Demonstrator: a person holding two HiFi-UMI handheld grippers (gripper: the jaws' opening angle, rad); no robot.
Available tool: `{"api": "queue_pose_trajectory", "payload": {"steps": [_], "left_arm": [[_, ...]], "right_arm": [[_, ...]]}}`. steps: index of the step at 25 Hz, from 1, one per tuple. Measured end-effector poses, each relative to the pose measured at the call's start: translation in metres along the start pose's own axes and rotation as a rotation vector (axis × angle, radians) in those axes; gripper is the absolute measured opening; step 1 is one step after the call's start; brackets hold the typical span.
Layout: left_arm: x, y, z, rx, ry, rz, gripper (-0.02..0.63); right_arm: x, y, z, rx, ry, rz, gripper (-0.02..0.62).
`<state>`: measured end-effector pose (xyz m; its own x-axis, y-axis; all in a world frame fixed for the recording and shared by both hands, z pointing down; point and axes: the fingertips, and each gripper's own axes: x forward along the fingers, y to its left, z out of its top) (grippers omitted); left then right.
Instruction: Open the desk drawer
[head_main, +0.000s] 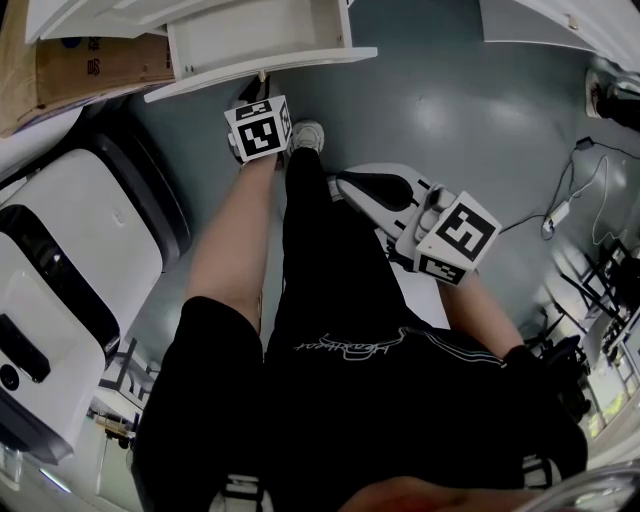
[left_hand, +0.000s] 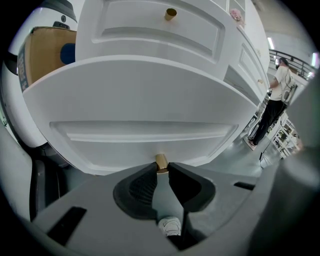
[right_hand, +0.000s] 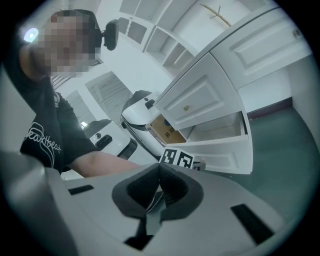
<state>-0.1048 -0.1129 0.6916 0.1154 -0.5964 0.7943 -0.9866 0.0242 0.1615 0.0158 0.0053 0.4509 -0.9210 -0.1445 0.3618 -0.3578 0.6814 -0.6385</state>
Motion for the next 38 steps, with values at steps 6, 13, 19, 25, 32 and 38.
{"api": "queue_pose_trajectory", "payload": {"steps": [6, 13, 19, 25, 32, 38], "left_arm": [[-0.011, -0.002, -0.015, 0.011, 0.015, 0.007, 0.077], [-0.022, -0.006, -0.033, 0.007, 0.015, -0.003, 0.077], [-0.031, -0.009, -0.046, -0.008, 0.024, -0.005, 0.077], [-0.041, -0.013, -0.06, -0.023, 0.027, -0.007, 0.077], [-0.052, -0.016, -0.077, -0.021, 0.029, -0.009, 0.077], [-0.062, -0.019, -0.092, -0.009, 0.038, -0.014, 0.077]], "right_arm": [[-0.006, 0.003, 0.0, -0.01, -0.003, -0.001, 0.006], [-0.008, 0.008, -0.001, -0.027, 0.001, 0.0, 0.006], [-0.011, 0.012, -0.002, -0.023, 0.001, 0.006, 0.006], [-0.016, 0.015, -0.002, -0.031, 0.006, 0.007, 0.006], [-0.015, 0.02, -0.001, -0.031, 0.007, 0.012, 0.006], [-0.014, 0.023, 0.0, -0.031, 0.009, 0.011, 0.006]]}}
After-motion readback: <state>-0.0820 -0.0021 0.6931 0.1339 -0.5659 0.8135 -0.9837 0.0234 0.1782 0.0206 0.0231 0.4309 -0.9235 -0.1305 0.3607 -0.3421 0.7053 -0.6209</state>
